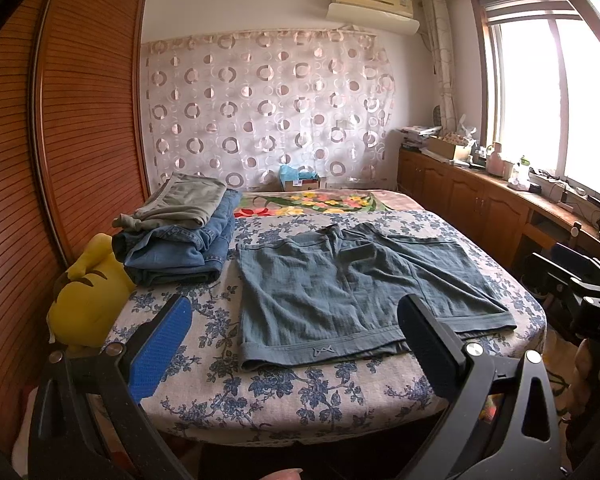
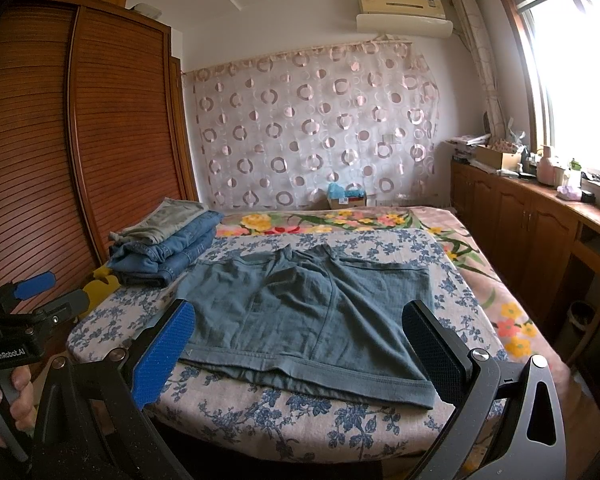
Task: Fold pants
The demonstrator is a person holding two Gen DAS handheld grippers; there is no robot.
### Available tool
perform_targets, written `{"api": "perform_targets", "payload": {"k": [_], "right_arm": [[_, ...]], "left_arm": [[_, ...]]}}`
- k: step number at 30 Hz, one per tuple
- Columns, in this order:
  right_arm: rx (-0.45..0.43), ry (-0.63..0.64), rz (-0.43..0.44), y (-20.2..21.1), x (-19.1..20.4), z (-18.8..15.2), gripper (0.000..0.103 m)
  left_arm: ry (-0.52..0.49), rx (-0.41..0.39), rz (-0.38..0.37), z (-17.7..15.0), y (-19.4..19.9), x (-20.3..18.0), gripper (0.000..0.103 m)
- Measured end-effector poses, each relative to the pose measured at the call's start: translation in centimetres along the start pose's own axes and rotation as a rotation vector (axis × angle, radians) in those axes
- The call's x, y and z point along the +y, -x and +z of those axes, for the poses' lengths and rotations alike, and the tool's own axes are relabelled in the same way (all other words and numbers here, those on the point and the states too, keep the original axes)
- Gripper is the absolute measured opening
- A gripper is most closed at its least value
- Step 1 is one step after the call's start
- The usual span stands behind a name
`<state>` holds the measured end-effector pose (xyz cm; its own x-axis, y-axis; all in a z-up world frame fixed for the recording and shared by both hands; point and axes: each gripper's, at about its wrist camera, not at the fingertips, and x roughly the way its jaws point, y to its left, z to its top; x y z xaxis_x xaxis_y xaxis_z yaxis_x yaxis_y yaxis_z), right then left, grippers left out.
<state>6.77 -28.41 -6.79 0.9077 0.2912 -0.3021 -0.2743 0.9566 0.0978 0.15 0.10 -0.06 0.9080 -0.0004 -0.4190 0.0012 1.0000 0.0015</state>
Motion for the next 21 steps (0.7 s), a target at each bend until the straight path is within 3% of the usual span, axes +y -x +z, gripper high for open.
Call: {"api": "perform_targets", "payload": {"k": [21], "right_arm": [[-0.007,0.0,0.0,0.1,0.17,0.17,0.103]], "left_arm": [[0.001,-0.001,-0.001,-0.01,0.01,0.0,0.103]]}}
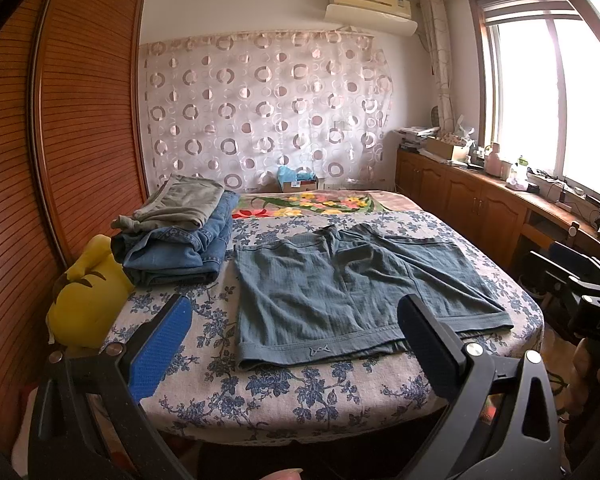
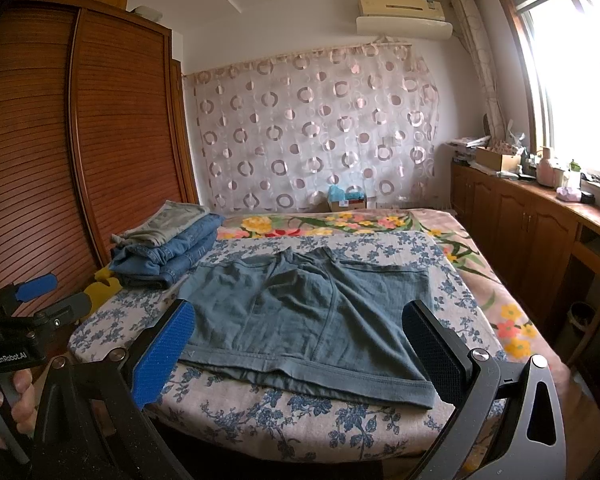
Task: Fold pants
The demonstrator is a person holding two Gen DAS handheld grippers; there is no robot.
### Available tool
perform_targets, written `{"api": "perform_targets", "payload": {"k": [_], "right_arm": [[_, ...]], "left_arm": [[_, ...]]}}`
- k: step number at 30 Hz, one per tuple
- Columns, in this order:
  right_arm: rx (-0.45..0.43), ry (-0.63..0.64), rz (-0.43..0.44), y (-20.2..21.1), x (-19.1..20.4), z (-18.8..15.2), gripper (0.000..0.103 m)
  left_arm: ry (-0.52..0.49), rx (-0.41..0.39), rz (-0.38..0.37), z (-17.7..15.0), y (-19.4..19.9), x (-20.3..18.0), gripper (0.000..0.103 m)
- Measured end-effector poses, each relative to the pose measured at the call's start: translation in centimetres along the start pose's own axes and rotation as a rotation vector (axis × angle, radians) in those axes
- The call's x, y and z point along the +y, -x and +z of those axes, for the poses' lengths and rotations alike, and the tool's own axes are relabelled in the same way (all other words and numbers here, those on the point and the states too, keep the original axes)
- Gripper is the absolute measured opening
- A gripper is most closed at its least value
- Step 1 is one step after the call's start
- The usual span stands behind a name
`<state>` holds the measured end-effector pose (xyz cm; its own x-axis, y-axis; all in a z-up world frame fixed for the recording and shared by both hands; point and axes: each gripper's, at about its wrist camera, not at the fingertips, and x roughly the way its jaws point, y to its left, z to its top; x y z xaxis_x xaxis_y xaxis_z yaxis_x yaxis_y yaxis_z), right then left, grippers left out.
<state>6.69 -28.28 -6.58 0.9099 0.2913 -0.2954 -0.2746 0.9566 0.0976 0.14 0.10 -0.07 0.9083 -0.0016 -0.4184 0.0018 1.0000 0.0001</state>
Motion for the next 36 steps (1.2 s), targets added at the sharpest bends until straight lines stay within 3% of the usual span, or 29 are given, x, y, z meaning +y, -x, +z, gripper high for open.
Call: {"api": "perform_targets", "payload": {"k": [26,36], "right_arm": [[-0.004,-0.001,0.001,0.1,0.0,-0.1,0.103],[0.021,0.004,-0.009,-0.6,-0.5,-0.4,0.103]], "left_arm": [[0.001,0.0,-0.001,0.0,0.0,0.0,0.103],[-0.022,0.073,-0.044,-0.8,-3.0,-0.7,0.103]]}}
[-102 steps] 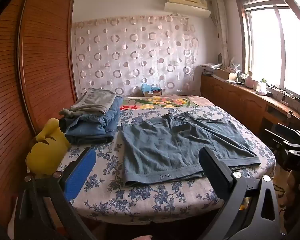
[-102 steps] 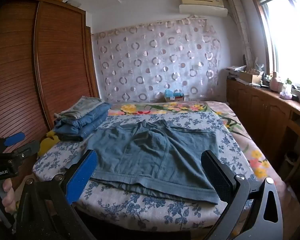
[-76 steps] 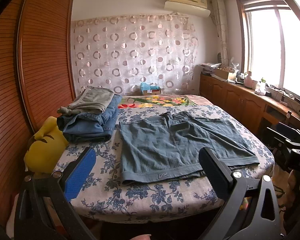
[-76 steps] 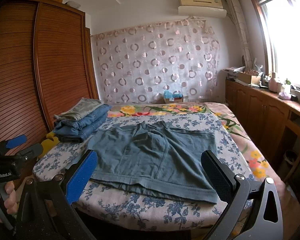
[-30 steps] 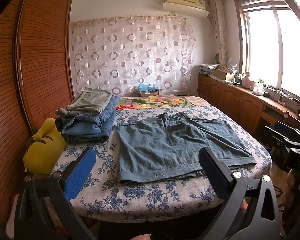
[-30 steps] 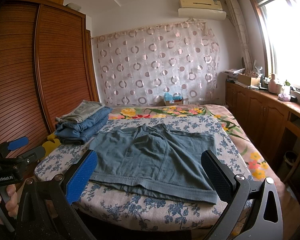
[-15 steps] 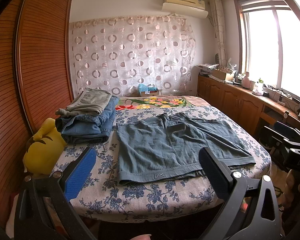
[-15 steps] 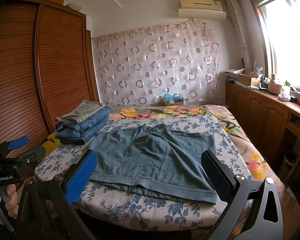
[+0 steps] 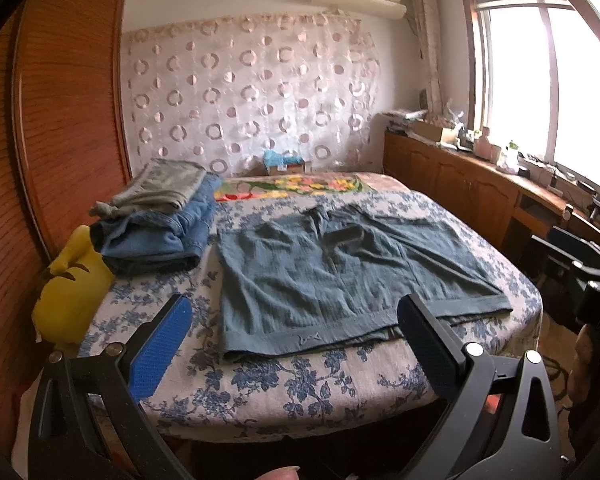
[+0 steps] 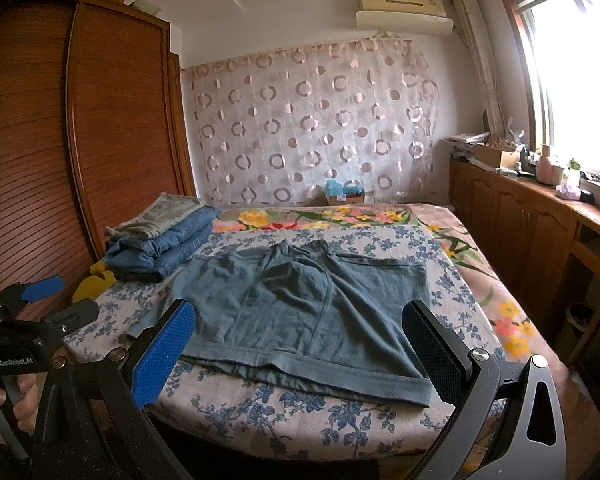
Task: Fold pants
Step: 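Move both tools toward the hem of the grey-blue shorts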
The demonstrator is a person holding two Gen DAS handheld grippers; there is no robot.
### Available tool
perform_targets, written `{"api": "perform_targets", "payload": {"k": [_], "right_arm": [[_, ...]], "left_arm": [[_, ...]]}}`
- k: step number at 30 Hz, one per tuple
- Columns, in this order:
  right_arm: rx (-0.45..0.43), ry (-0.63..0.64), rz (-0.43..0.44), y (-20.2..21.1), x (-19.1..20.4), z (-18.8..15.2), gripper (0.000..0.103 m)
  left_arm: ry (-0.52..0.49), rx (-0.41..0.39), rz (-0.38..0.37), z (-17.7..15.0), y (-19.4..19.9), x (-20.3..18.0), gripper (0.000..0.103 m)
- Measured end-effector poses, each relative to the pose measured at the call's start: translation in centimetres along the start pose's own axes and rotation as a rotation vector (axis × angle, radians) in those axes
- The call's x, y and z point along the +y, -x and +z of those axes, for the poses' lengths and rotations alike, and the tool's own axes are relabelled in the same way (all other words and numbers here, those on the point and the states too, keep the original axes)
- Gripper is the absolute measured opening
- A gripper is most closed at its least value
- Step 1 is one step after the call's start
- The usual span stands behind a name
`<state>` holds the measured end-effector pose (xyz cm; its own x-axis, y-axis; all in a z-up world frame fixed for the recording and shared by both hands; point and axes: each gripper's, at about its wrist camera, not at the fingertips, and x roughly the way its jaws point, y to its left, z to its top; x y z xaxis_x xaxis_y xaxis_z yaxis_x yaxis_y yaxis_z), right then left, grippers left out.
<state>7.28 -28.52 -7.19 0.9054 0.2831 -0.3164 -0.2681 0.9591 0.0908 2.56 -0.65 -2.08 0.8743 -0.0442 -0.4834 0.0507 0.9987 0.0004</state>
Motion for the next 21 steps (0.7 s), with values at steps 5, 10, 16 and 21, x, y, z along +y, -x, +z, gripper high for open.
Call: {"api": "perform_targets", "payload": {"k": [5,10,16,21], "right_arm": [[0.027,-0.002,-0.012,-1.0,-0.7,-0.1,0.103],[0.053,0.006,-0.023,-2.0,-1.3,-0.2,0.103],[0.095,0.021,-0.021,-3.3,-2.1,-0.4,0.103],[0.132,-0.006,-0.032,-4.1,-2.9,-0.7,0.103]], "left_arm": [[-0.002,0.039,-0.01,-0.7,-1.6,0.1,0.103],[-0.014,0.066,-0.016,-1.0,-3.0,0.3,0.103],[-0.024,0.095,-0.046,-1.3,-4.8,0.3,0.103],[-0.043,0.106,-0.068,-1.4,-5.8,0.1,0.103]]}}
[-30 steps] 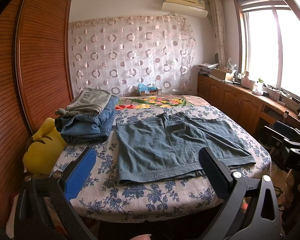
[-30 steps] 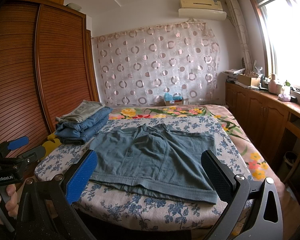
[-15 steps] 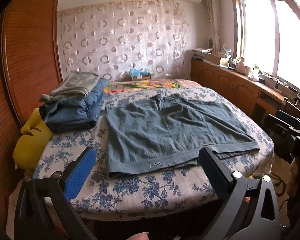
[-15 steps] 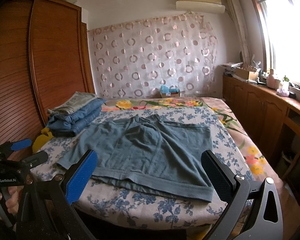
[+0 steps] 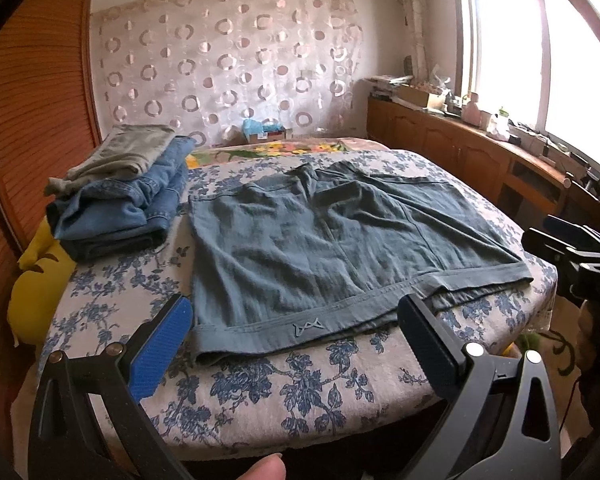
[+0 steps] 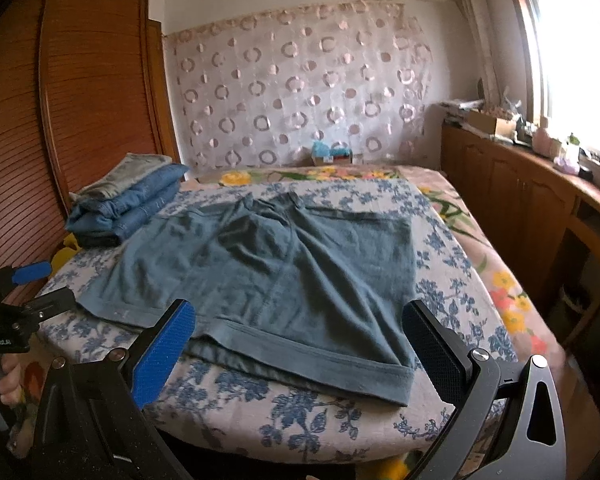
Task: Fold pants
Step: 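Move both tools toward the hem of the grey-blue shorts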
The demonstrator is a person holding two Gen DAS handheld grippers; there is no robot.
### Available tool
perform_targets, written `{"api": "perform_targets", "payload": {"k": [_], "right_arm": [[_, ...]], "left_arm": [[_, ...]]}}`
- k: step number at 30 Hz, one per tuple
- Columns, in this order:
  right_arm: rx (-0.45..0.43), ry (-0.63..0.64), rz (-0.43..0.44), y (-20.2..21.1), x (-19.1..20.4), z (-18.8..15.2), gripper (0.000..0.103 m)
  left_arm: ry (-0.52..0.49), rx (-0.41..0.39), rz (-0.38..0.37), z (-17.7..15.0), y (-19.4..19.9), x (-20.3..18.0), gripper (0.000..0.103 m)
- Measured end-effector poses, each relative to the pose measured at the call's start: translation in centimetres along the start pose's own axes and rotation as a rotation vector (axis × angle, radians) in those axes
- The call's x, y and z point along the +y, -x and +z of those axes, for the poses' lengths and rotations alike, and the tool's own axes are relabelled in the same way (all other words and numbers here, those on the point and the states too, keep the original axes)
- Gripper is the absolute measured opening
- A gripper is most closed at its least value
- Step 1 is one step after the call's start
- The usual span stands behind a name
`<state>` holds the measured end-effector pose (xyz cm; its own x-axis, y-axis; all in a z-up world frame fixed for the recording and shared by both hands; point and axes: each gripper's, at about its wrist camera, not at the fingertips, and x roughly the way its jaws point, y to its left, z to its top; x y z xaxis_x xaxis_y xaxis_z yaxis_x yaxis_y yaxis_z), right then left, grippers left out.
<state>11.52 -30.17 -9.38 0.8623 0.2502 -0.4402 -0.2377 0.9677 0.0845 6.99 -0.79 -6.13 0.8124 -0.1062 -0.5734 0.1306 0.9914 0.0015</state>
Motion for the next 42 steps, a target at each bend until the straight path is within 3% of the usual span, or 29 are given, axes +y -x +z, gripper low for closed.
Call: {"api": "perform_targets", "payload": {"k": [5,12,24,35,42], "right_arm": [[0.023,-0.001,-0.002,-0.3,-0.6,0.3,0.102],[0.043,0.008,-0.032,-1.1,-2.0,1.7,0.088],[0.135,-0.007,-0.021,-5.5,-6.9,5.9,0.055],[0.289,-0.036,0.001,-9.1,-9.1,8.6,0.043],[0.341,-0.052,0.023,-10.0,-9.5,9.7,0.027]], "left_arm": [[-0.023,-0.001,-0.016,0.7,-0.9,-0.2,0.103],[-0.047,-0.017,-0.046,3.4,-2.2,-0.4,0.103],[-0.065,-0.016,-0.102,7.6,-6.0,-1.2,0.103],[-0.056,0.048,-0.121,8.0,-10.5,-1.5,0.103],[-0.051,0.085,-0.12,7.4,-12.4,-1.3,0.103]]}}
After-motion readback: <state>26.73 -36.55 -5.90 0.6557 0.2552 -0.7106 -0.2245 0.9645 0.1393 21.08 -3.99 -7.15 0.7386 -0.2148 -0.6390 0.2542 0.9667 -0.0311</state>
